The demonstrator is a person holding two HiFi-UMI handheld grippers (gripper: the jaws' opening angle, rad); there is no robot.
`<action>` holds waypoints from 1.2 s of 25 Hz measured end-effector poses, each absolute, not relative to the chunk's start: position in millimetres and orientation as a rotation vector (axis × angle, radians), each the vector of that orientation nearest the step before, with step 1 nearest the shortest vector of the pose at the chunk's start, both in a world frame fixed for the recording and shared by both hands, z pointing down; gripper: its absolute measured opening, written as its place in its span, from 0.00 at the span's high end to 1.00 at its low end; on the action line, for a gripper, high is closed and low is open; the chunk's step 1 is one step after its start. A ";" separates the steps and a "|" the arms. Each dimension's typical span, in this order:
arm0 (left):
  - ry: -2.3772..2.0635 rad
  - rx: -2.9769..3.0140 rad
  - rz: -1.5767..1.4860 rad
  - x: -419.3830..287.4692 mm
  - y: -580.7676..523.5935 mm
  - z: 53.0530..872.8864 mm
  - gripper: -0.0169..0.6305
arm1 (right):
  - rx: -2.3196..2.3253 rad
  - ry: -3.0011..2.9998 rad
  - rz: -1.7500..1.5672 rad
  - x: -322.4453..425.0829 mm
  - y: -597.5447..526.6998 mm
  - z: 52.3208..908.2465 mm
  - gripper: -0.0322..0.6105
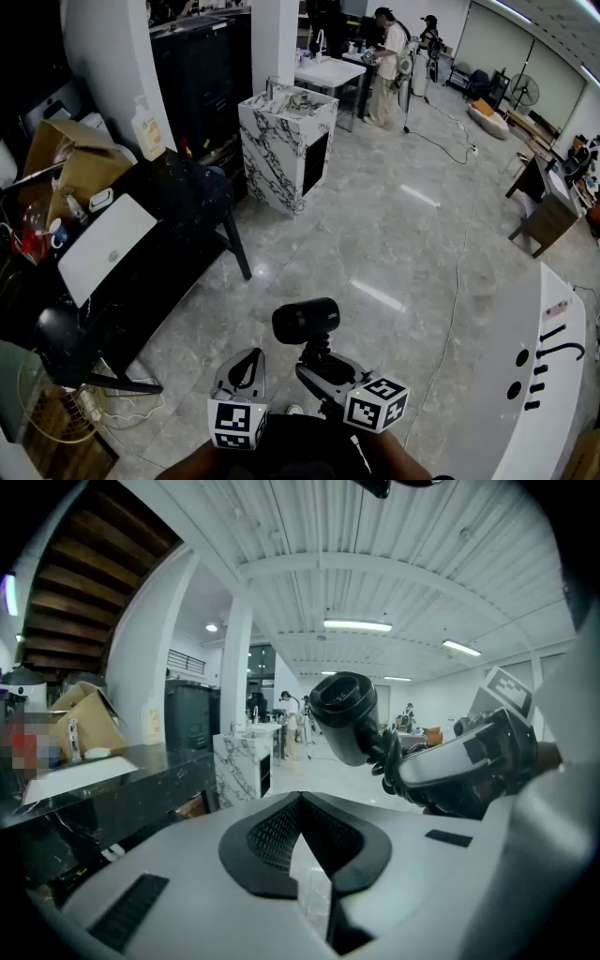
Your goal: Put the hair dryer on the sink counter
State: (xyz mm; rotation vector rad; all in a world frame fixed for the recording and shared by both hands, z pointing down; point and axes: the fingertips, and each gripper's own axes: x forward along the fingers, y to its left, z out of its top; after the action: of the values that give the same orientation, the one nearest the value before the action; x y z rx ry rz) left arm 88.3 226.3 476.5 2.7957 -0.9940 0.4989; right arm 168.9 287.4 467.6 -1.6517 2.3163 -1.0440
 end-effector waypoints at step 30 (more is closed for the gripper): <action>-1.076 2.744 0.463 27.8 131.4 487.7 0.96 | -1.630 2.354 -1.047 124.2 183.7 466.3 0.56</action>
State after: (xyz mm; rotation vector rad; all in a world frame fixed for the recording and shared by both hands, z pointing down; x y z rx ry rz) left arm 27.8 131.4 487.7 2.7441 -1.0763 0.4629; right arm 124.2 183.7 466.3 -1.6302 2.3539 -1.0467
